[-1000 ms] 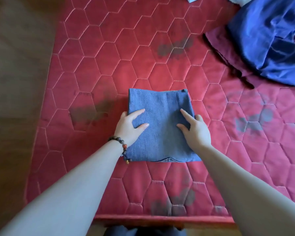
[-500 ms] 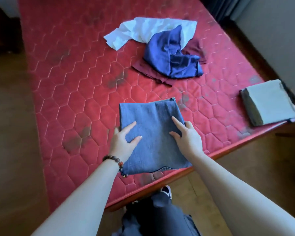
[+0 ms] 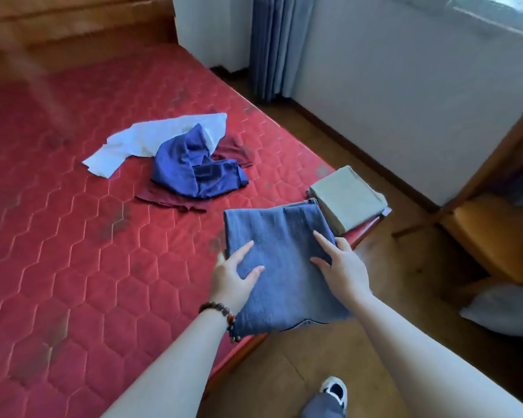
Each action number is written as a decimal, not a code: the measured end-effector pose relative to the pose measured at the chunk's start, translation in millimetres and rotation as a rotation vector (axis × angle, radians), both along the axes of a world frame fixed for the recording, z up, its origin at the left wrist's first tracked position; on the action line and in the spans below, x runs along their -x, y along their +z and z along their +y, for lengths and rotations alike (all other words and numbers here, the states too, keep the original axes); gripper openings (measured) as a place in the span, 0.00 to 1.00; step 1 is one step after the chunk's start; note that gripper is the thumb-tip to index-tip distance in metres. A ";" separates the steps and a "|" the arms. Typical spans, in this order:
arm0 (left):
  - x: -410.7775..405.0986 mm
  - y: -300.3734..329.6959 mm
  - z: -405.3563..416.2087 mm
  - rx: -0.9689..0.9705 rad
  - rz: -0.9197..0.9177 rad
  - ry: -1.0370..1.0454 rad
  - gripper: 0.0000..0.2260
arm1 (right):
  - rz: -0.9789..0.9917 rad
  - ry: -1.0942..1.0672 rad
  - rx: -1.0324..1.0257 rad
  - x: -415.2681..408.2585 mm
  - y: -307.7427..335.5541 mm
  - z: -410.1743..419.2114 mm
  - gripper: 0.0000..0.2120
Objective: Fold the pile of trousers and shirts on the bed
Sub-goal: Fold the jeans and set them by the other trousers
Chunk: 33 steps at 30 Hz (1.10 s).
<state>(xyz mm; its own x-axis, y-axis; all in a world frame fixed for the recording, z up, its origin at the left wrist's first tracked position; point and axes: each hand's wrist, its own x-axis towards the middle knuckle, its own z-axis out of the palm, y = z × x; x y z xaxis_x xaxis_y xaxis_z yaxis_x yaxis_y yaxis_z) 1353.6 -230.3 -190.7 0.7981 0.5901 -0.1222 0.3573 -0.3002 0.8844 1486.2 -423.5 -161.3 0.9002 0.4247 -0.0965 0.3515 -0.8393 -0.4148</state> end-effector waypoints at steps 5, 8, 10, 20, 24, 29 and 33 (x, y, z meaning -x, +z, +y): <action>-87.4 2.8 -74.1 -0.030 0.085 -0.037 0.25 | 0.038 -0.028 -0.049 -86.3 -7.3 -76.0 0.25; -137.1 -0.8 -114.5 -0.009 0.131 -0.021 0.25 | 0.052 0.006 -0.039 -139.8 -14.0 -114.0 0.25; -165.7 -7.4 -136.7 0.003 0.143 -0.014 0.24 | 0.047 0.021 -0.025 -173.4 -17.7 -134.0 0.25; -287.9 -60.9 -171.9 -0.003 0.184 0.006 0.26 | 0.063 0.137 0.116 -322.4 -65.5 -151.0 0.25; -350.9 -94.4 -166.0 0.004 0.223 -0.008 0.27 | 0.025 0.148 0.186 -387.5 -92.5 -139.1 0.25; -420.0 -140.9 -163.9 0.069 0.295 -0.022 0.28 | 0.032 0.175 0.204 -462.3 -132.4 -131.0 0.24; -468.6 -173.4 -166.2 0.065 0.291 0.031 0.29 | 0.013 0.251 0.171 -519.8 -169.6 -124.7 0.24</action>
<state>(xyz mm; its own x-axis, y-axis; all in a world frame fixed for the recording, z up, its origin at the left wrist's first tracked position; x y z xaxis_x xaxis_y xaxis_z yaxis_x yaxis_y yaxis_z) 1822.2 -396.5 -364.2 0.7056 0.5973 -0.3813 0.6066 -0.2310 0.7607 2005.9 -548.2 -330.9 0.7671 0.6107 -0.1964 0.5528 -0.7846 -0.2806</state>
